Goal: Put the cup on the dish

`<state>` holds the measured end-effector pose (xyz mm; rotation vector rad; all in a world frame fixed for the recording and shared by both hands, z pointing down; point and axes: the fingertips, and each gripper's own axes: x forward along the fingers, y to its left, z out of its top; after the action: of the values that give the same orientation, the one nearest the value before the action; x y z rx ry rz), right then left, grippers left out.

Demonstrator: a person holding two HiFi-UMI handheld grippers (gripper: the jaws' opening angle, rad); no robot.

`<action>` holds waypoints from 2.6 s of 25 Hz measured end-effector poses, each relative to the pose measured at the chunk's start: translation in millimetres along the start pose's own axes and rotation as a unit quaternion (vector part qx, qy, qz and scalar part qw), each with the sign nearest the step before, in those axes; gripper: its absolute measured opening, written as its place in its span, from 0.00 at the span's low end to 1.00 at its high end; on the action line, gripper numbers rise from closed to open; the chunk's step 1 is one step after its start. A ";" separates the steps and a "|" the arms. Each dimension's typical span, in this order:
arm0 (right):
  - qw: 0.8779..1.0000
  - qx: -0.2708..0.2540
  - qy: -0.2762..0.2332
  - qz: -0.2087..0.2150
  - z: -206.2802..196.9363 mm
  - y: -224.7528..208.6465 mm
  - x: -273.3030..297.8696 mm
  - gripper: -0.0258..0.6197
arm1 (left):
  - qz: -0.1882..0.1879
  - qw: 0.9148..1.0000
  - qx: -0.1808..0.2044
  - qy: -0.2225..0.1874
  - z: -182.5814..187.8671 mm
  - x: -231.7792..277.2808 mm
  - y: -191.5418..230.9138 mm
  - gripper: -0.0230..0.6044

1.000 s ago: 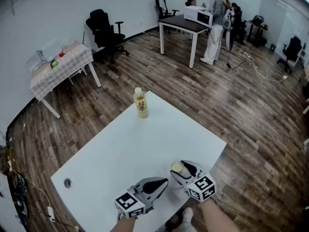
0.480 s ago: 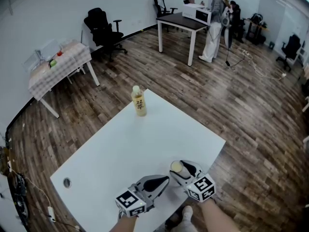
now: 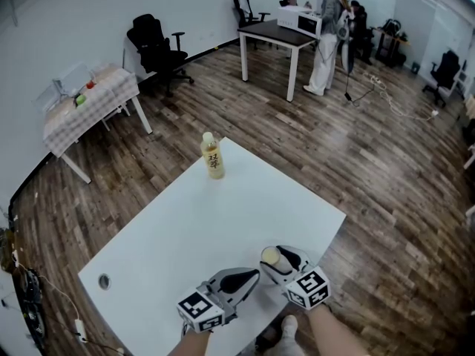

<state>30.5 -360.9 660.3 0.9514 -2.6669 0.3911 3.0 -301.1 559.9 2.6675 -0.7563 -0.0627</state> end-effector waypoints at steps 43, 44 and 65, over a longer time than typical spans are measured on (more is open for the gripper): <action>0.992 -0.040 -0.114 -0.017 97.6 53.7 -85.5 0.22 | -0.011 0.999 0.047 -0.024 57.2 -22.1 -39.2 0.04; 0.992 -0.044 -0.117 -0.017 101.4 56.5 -88.9 0.19 | -0.012 0.998 0.049 -0.025 59.5 -23.4 -41.1 0.04; 0.984 -0.088 -0.153 -0.016 149.5 118.5 -154.9 0.10 | -0.051 0.995 0.074 -0.045 80.4 -41.0 -103.9 0.04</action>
<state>43.3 -235.5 449.4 1.0702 -2.8915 -0.0019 8.5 -224.9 445.5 2.8599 -0.6758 -0.1608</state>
